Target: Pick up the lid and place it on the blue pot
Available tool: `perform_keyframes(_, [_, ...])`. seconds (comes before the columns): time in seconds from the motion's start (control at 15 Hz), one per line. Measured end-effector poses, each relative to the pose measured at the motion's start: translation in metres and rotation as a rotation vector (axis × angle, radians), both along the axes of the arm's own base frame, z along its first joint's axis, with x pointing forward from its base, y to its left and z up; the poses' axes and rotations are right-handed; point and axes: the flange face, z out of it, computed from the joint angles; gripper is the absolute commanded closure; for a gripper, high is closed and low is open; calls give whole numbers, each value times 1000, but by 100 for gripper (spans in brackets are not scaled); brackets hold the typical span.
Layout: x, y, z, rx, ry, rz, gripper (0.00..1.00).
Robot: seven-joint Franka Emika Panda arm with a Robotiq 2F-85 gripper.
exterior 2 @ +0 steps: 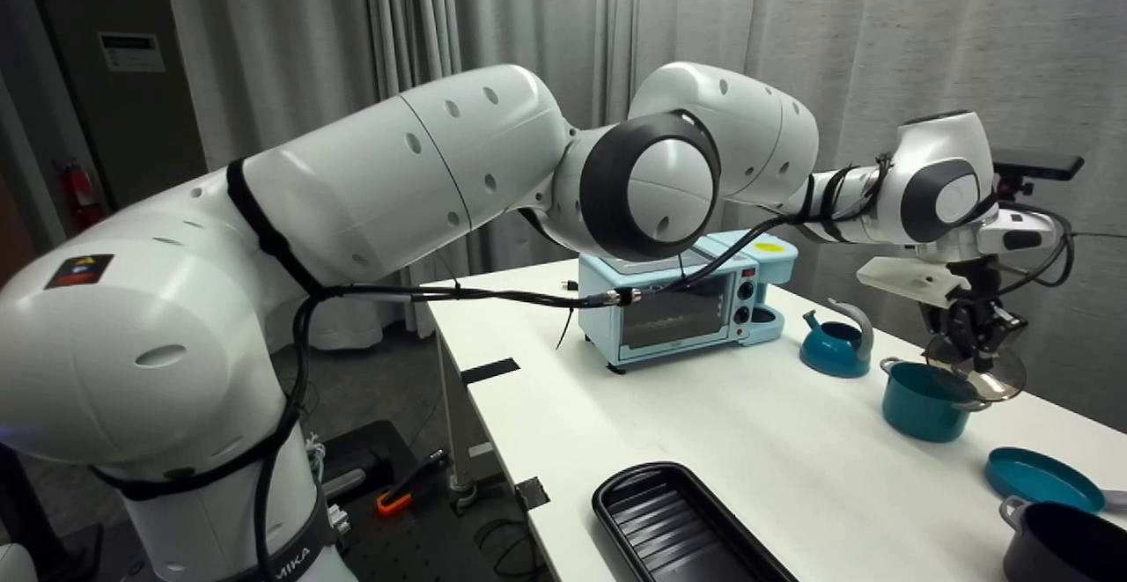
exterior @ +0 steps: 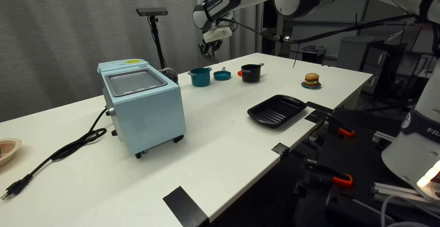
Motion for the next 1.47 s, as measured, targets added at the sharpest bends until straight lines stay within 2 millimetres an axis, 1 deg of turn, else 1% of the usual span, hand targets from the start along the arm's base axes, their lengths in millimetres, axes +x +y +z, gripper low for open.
perform_keyframes(0.27, [1, -8, -1, -5, -17, -6, 82])
perform_keyframes(0.6, [1, -8, 0, -6, -22, -5, 82])
perform_keyframes(0.67, [1, -8, 0, -6, -22, -5, 96])
perform_keyframes(0.8, [2, -7, -1, -6, -21, -4, 96])
perform_keyframes(0.93, [4, 1, -2, -5, -19, 6, 96])
perform_keyframes(1.0, [6, 9, -2, -5, -20, 16, 96])
perform_keyframes(1.2, [16, 43, -1, -6, -26, 60, 96])
perform_keyframes(1.27, [18, 50, -1, -6, -26, 72, 96])
perform_keyframes(1.33, [19, 52, -1, -8, -25, 78, 96])
perform_keyframes(1.47, [16, 42, -4, -15, -17, 76, 96])
